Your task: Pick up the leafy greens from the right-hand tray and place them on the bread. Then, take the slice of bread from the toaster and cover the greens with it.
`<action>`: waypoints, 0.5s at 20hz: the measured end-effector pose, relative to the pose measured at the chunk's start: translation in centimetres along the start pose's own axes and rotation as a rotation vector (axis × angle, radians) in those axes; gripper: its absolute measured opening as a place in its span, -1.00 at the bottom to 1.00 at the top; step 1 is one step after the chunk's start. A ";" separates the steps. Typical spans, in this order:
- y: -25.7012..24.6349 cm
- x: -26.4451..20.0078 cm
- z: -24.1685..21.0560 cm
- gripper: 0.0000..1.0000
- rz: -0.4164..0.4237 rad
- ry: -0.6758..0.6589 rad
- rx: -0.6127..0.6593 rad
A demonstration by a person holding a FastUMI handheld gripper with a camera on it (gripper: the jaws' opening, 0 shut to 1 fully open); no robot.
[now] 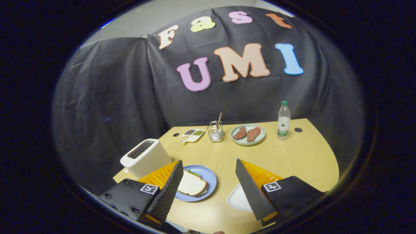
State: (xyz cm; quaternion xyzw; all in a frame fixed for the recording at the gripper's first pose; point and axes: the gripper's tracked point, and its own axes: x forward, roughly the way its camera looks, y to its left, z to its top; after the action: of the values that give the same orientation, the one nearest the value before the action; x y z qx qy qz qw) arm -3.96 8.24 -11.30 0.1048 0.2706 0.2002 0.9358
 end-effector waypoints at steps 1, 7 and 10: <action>-0.5 -1.0 0.6 1.00 -0.019 -0.020 -0.018; -2.4 -6.4 3.9 1.00 -0.148 -0.202 -0.064; -2.7 -7.9 4.2 1.00 -0.195 -0.260 -0.087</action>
State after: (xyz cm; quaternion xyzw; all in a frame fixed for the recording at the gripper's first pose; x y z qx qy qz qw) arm -6.91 2.00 -4.93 0.0625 0.1471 0.1048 0.9816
